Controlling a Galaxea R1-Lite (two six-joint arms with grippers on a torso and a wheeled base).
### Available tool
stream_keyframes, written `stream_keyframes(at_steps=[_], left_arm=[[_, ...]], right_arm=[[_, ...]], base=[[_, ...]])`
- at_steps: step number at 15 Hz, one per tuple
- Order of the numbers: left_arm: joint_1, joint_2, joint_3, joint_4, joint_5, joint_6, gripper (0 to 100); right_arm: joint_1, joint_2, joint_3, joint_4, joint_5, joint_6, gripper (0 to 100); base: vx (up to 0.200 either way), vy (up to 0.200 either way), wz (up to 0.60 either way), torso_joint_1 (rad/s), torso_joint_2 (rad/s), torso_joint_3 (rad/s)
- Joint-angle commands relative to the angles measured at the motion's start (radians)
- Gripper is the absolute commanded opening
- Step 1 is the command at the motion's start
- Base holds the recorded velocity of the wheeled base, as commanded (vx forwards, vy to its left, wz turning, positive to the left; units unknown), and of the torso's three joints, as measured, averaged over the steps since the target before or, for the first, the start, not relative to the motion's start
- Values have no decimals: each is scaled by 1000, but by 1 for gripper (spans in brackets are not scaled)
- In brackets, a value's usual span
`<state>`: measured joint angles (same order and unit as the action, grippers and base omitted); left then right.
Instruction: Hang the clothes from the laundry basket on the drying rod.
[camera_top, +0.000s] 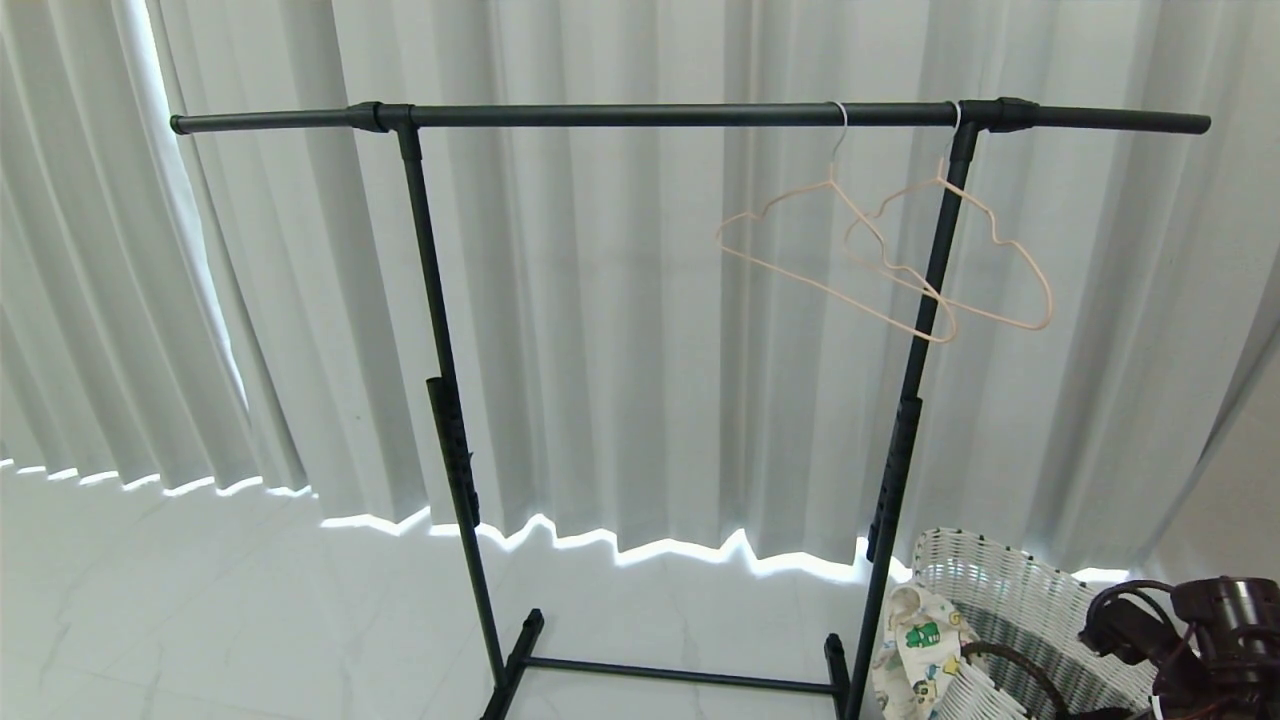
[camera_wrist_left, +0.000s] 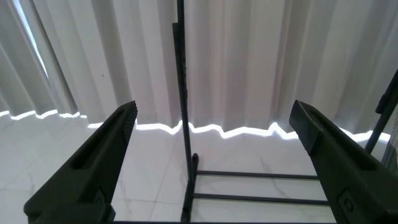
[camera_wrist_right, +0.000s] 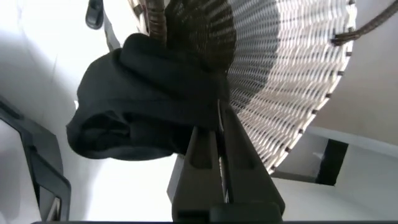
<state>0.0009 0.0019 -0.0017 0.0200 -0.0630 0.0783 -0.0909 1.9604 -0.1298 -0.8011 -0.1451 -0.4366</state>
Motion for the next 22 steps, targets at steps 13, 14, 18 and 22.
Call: stream_keyframes(at_steps=[13,14,18,22], left_arm=[[1,0,0,0,0,5,100],[1,0,0,0,0,5,100],[1,0,0,0,0,6,100],[1,0,0,0,0,18,100]], right_arm=[[71,-1167,-504,1088,2,-7,0],[100,-1166,-530,1089,2,-10,0],[132,-1161,-553,1091,-1,-50,0],[138,-1124,-568,1089,4,-50,0]], base=[[0,0,0,0,0,0],[0,0,0,0,0,0],[-200,0,0,1,2,5],[0,0,0,0,0,0]])
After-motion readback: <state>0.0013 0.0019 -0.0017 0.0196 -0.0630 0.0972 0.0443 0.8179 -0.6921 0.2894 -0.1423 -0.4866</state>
